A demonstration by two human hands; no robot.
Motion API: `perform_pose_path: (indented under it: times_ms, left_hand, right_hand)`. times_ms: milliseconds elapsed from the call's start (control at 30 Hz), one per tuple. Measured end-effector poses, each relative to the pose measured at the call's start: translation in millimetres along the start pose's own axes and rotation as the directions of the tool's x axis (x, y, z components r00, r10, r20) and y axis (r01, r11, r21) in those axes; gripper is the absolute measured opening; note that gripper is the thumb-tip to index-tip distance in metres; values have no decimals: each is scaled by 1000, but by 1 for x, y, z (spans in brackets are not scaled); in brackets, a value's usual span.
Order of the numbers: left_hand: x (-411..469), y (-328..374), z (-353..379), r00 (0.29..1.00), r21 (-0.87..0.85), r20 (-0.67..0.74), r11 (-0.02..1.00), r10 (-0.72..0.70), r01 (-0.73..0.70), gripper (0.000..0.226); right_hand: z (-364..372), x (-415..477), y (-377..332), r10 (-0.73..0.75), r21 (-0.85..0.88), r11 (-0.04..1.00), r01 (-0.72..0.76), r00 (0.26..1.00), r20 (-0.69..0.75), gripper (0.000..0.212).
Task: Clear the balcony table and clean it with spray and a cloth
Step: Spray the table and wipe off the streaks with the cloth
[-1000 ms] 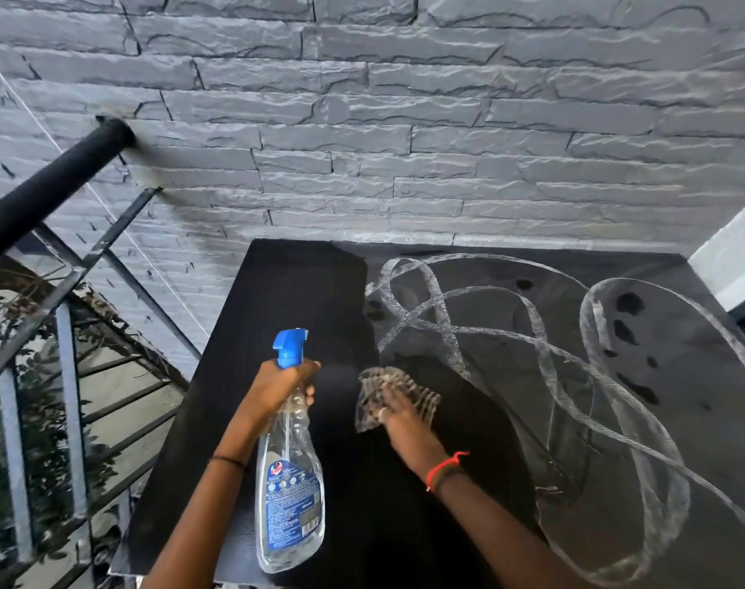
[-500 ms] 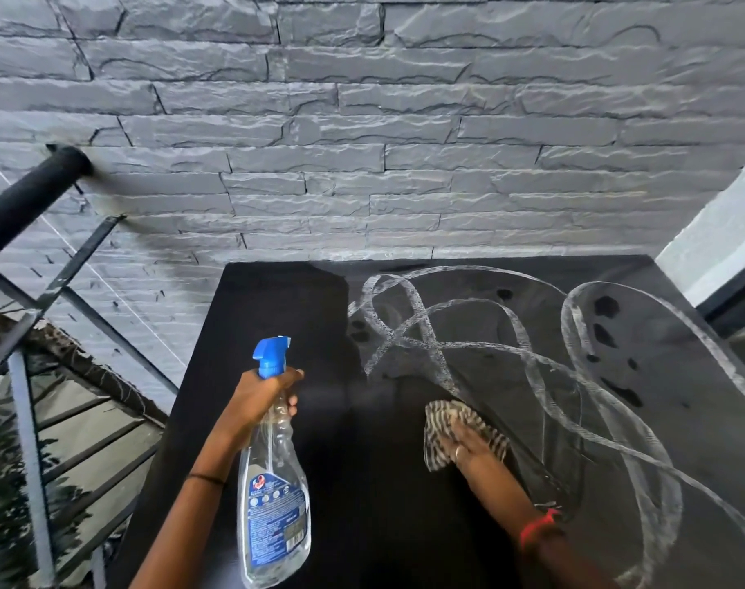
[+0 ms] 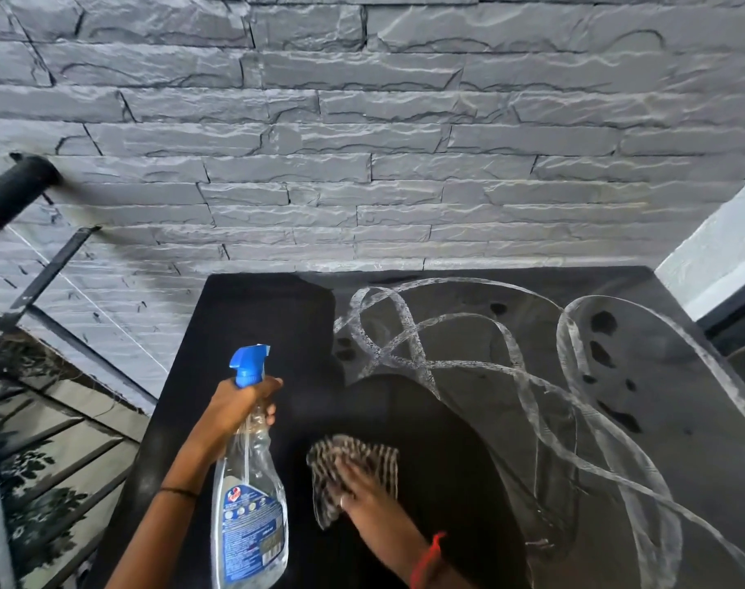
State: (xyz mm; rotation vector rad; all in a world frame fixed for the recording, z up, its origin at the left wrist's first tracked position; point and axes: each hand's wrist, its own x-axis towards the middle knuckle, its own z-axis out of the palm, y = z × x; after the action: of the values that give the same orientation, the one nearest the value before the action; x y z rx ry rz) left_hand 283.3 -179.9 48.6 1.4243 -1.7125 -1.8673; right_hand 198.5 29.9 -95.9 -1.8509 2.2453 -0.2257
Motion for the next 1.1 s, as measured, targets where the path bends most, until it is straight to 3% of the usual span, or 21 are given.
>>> perform_pose_path:
  times_ms: [133, 233, 300, 433, 600, 800, 867, 933, 1100]
  left_hand:
    - [10, 9, 8, 1000, -23, -2, 1000, 6, -6, 15]
    - [16, 15, 15, 1000, -23, 1, 1000, 9, -9, 16]
    - [18, 17, 17, 1000, -32, 0, 999, 3, -3, 16]
    - [20, 17, 21, 1000, -29, -4, 999, -12, 12, 17]
    - [29, 19, 22, 998, -24, -32, 999, -45, 44, 18]
    - [46, 27, 31, 999, 1, -40, 999, -35, 35, 17]
    - [52, 30, 34, 999, 9, -30, 1000, -29, 30, 17]
    - [57, 31, 36, 999, 10, -14, 999, -31, 31, 18]
    - [66, 31, 43, 999, 21, 31, 999, -41, 40, 16]
  right_hand:
    - [18, -50, 55, -38, -117, 993, 20, 987, -158, 38]
    - [-6, -47, 107, 80, -51, 994, -92, 976, -200, 42]
    - [-18, -21, 133, 126, -72, 987, -141, 976, -179, 59]
    - [-29, 59, 141, 267, 53, 963, -265, 962, -50, 60]
    - [-26, 96, 74, 89, 8, 996, -90, 995, 34, 55]
    - [1, 22, 67, -79, -36, 996, 80, 996, 38, 40]
    - [7, 0, 100, -49, -89, 995, 43, 997, -67, 43]
    - [0, -5, 137, -2, -33, 999, -2, 992, -127, 46]
    - [-28, 53, 195, 179, -4, 984, -181, 978, -104, 66]
